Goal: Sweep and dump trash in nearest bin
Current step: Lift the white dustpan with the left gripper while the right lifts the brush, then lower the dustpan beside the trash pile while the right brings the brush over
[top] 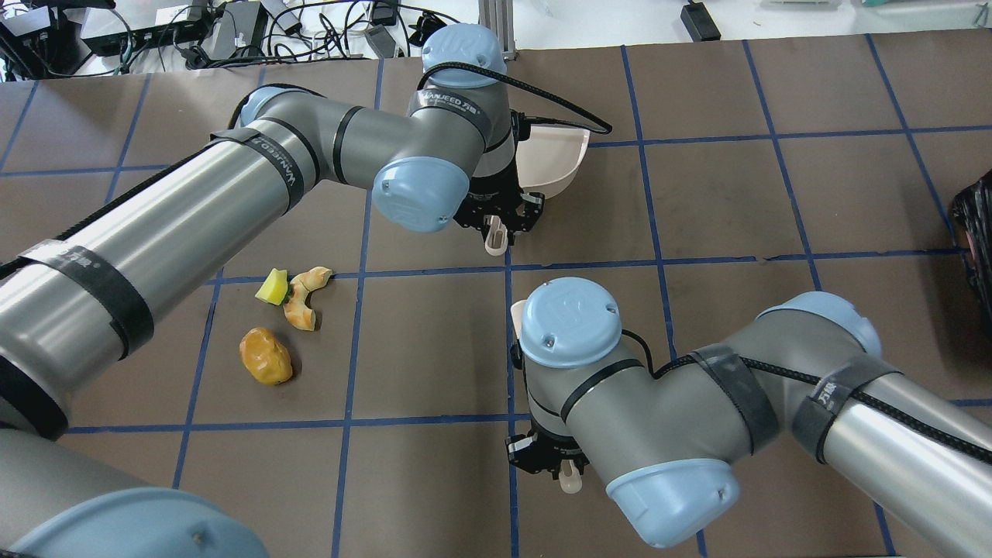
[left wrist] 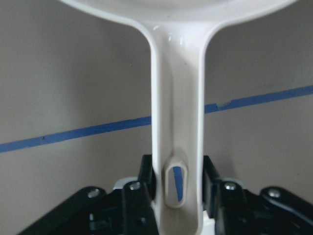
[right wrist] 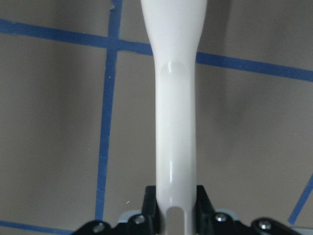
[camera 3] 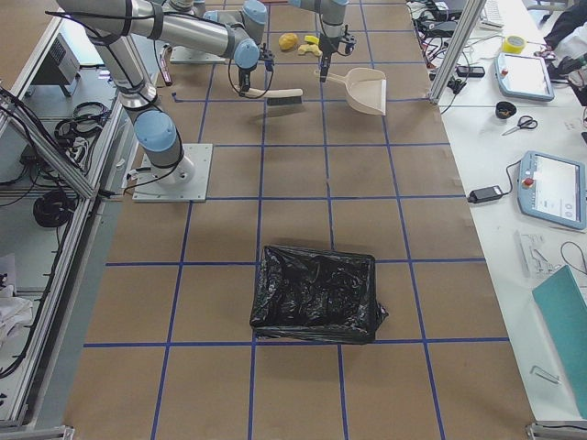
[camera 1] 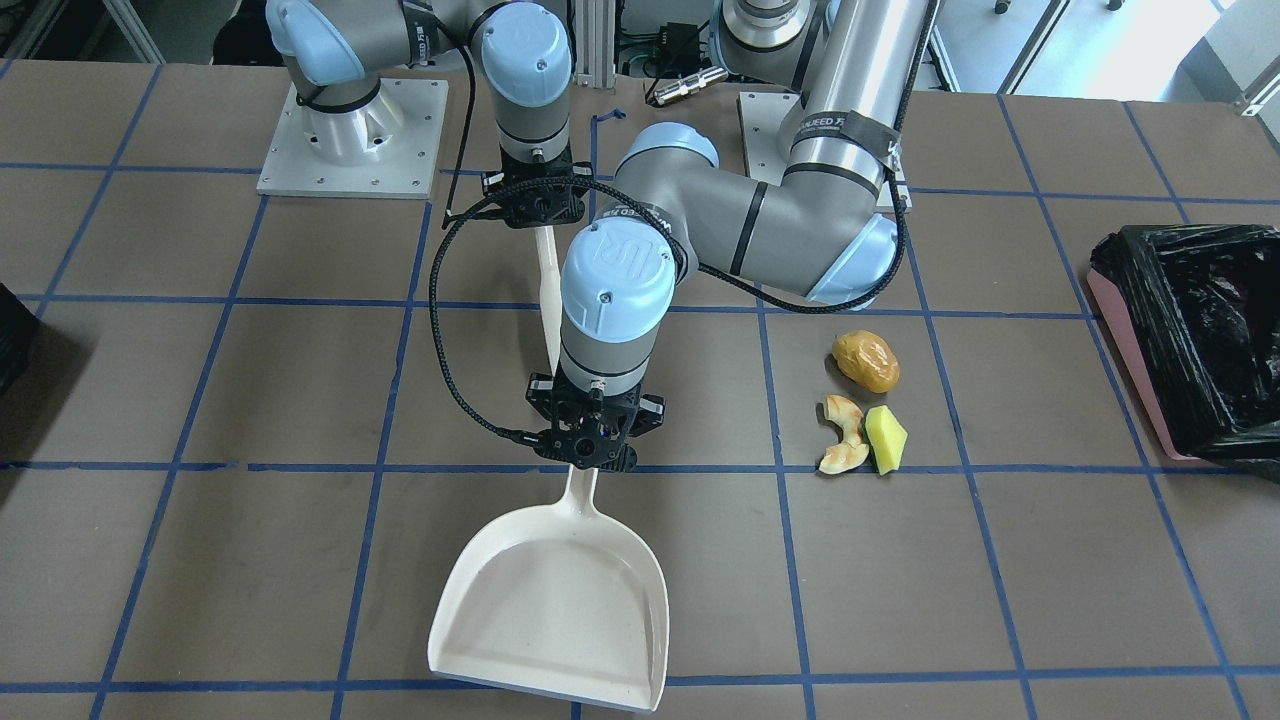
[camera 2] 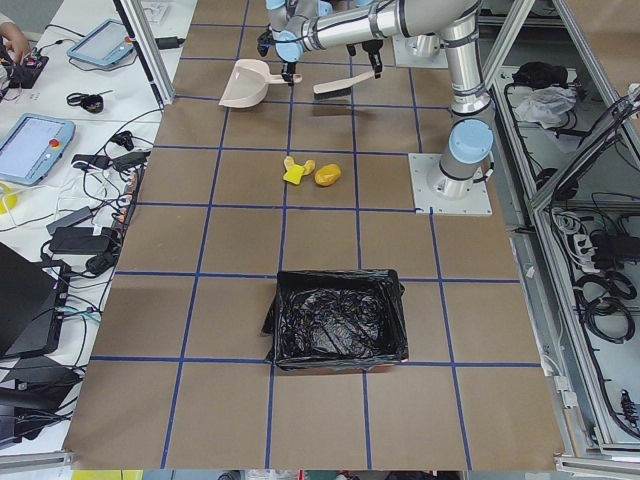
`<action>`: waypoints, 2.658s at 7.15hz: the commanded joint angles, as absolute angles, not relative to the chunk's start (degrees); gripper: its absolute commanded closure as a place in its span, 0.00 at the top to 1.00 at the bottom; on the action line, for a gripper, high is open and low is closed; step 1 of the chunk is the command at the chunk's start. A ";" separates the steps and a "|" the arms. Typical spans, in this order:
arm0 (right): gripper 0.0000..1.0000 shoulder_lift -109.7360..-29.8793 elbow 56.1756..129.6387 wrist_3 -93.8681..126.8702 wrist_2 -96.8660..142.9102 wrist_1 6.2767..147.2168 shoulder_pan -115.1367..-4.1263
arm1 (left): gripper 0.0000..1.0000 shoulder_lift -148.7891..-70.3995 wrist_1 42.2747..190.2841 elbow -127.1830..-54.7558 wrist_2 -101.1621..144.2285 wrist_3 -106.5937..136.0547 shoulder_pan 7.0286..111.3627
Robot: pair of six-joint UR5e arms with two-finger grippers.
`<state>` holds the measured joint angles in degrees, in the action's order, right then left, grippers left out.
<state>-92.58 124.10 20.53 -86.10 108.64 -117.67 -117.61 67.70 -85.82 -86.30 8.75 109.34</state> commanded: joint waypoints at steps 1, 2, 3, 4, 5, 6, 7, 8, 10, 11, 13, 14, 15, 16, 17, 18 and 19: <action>0.00 -95.70 124.10 26.18 -88.85 109.24 -112.88 | 0.00 -117.07 66.89 -83.15 -87.37 1.27 102.35; 0.00 -95.36 124.19 26.97 -88.07 112.73 -111.20 | 0.00 -115.85 67.06 -82.88 -84.06 -3.73 98.65; 0.00 -95.01 124.02 28.98 -87.81 115.46 -110.92 | 0.00 -114.27 68.10 -83.49 -83.94 -6.30 94.79; 0.00 -93.88 123.84 34.40 -87.28 116.36 -111.01 | 0.00 -112.69 73.86 -83.15 -84.28 -11.29 91.44; 0.00 -92.56 123.84 39.41 -86.58 117.06 -111.79 | 0.00 -110.76 80.01 -83.23 -84.55 -19.69 87.23; 0.00 -92.46 123.84 41.90 -84.83 117.16 -113.62 | 0.00 -108.39 85.64 -83.75 -85.59 -29.78 82.49; 0.00 -92.03 122.88 41.92 -84.81 116.98 -115.12 | 0.00 -106.11 90.04 -83.85 -90.39 -40.50 78.27; 0.00 -89.50 121.30 42.18 -84.81 116.81 -116.79 | 0.00 -104.52 91.74 -84.63 -94.27 -53.31 74.13; 0.00 -84.49 116.39 44.64 -84.64 116.72 -122.06 | 0.00 -104.24 88.10 -88.57 -100.00 -81.87 64.56; 0.00 -82.29 114.02 45.43 -83.94 116.63 -123.56 | 0.00 -104.33 84.50 -90.42 -100.28 -92.96 61.03; 0.00 -80.16 111.89 45.70 -82.44 116.72 -124.54 | 0.00 -105.81 73.63 -92.37 -101.95 -113.89 55.92; 0.00 -80.16 111.71 45.96 -81.92 116.72 -125.06 | 0.00 -106.26 70.26 -93.33 -101.69 -120.52 53.55; 0.00 -79.90 110.23 47.18 -82.00 116.81 -127.24 | 0.00 -107.04 64.22 -96.30 -101.52 -125.89 52.31; 0.00 -78.15 108.30 50.16 -79.65 116.81 -128.83 | 0.00 -107.40 57.81 -100.16 -101.95 -128.38 52.03; 0.00 -76.22 106.45 54.80 -79.28 116.89 -131.46 | 0.00 -107.49 56.87 -102.11 -102.04 -130.84 51.94; 0.00 -74.46 104.09 60.85 -79.28 116.81 -134.18 | 0.00 -107.49 56.78 -102.39 -101.95 -132.78 51.94; 0.00 -72.62 101.54 67.43 -79.45 116.72 -136.21 | 0.00 -107.84 56.78 -102.57 -101.78 -132.54 51.94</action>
